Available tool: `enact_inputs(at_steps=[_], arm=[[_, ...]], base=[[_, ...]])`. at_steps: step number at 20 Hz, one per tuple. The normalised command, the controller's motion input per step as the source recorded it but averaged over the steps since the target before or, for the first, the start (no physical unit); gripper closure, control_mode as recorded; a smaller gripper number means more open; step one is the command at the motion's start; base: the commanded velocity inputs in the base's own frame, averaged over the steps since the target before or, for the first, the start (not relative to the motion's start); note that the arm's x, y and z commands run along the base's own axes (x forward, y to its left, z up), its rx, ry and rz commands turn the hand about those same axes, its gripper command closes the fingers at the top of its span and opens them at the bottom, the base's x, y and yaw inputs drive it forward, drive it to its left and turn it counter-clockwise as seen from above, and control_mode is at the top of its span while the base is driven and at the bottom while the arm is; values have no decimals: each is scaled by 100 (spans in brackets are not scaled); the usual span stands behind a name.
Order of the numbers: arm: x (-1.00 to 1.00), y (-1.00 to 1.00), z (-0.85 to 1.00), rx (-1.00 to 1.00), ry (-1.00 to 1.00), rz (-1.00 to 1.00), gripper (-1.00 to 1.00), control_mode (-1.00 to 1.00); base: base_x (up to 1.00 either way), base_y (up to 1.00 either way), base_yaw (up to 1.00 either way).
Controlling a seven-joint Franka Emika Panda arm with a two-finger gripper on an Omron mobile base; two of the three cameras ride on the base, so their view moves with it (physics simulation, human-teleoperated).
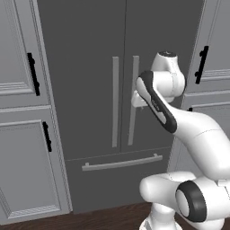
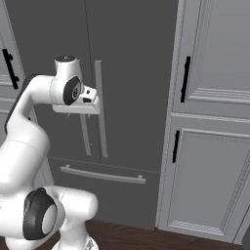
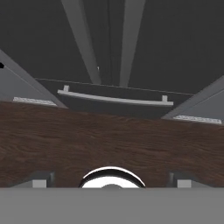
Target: Take the strawberry from the fridge and place it on top of the pancake, located on the dining counter.
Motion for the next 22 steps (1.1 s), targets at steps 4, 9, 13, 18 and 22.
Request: enact_inputs(at_steps=[4,9,13,18,22], arm=[[57,0,0,0,-16,0,-100,-100],[69,0,0,0,-29,-2,-100,-100],[44,0,0,0,-19,-4,-100,-100],[59,0,-3,0,-4,-6,-100,-100],[44,-2,0,0,0,-6,-100,-100]], base=[[0,0,0],[0,0,0],[0,0,0],[0,0,0],[0,0,0]])
